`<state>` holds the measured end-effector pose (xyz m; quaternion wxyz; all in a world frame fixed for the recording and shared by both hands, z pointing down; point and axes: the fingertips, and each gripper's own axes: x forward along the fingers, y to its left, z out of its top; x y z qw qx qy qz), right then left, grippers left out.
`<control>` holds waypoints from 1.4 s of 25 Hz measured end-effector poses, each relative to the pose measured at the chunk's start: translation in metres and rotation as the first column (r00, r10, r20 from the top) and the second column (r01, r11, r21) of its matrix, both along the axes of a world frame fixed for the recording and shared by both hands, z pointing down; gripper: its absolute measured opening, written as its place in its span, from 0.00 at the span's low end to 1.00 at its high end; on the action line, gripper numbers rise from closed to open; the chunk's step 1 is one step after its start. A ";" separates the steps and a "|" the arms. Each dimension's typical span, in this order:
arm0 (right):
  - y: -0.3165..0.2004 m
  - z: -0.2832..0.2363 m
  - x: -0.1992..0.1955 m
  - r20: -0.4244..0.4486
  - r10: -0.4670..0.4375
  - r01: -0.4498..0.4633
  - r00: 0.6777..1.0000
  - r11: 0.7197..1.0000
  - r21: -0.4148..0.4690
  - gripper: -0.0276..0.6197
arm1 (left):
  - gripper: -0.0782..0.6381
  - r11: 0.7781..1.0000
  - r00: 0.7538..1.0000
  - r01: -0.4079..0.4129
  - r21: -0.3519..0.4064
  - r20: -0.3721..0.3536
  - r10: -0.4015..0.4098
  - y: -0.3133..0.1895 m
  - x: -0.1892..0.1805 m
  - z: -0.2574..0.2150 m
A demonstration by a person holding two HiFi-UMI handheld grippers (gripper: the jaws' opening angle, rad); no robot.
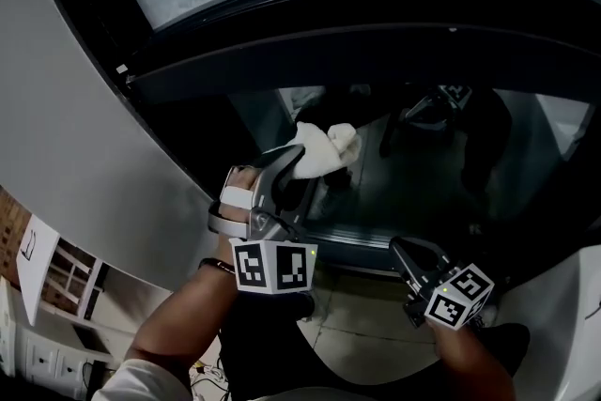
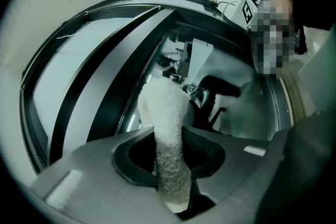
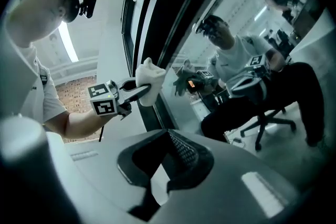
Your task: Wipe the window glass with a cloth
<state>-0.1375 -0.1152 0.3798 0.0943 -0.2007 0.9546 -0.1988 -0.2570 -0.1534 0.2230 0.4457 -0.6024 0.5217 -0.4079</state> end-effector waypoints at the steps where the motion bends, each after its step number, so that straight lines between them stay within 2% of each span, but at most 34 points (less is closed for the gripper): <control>1: 0.000 -0.002 -0.001 0.015 -0.002 0.002 1.000 1.000 0.005 0.05 | 0.29 1.000 1.000 0.004 0.017 0.023 -0.004 -0.003 0.002 -0.003; 3: -0.001 -0.003 -0.002 0.031 -0.005 0.005 1.000 1.000 0.019 0.05 | 0.29 0.999 0.998 0.005 0.052 0.067 -0.009 -0.009 0.005 -0.012; 6: 0.000 0.006 -0.003 0.000 0.002 -0.002 1.000 0.999 0.041 0.05 | 0.29 0.994 0.991 0.009 0.112 0.131 -0.024 -0.014 0.005 -0.030; 9: -0.001 0.013 -0.002 -0.020 0.013 -0.012 1.000 0.999 0.034 0.05 | 0.29 0.982 0.975 0.006 0.190 0.219 -0.048 -0.017 0.005 -0.048; 12: -0.004 0.019 0.000 -0.023 0.028 -0.027 0.999 1.000 0.014 0.05 | 0.29 0.964 0.962 0.003 0.266 0.262 -0.076 -0.019 0.003 -0.063; 18: -0.009 0.021 0.003 -0.023 0.051 -0.051 0.998 0.999 0.003 0.05 | 0.29 0.937 0.953 -0.002 0.348 0.284 -0.104 -0.026 0.004 -0.070; 24: -0.010 0.018 0.003 -0.013 0.044 -0.044 0.999 0.999 0.005 0.05 | 0.29 0.925 0.949 0.009 0.381 0.289 -0.128 -0.039 0.004 -0.071; 30: -0.016 0.024 0.011 -0.013 0.062 -0.062 0.998 0.998 -0.025 0.05 | 0.29 0.934 0.957 0.030 0.356 0.260 -0.130 -0.050 0.003 -0.056; 35: -0.019 0.027 0.011 -0.013 0.074 -0.075 0.997 0.996 -0.043 0.05 | 0.29 0.931 0.962 0.019 0.363 0.247 -0.116 -0.056 0.003 -0.051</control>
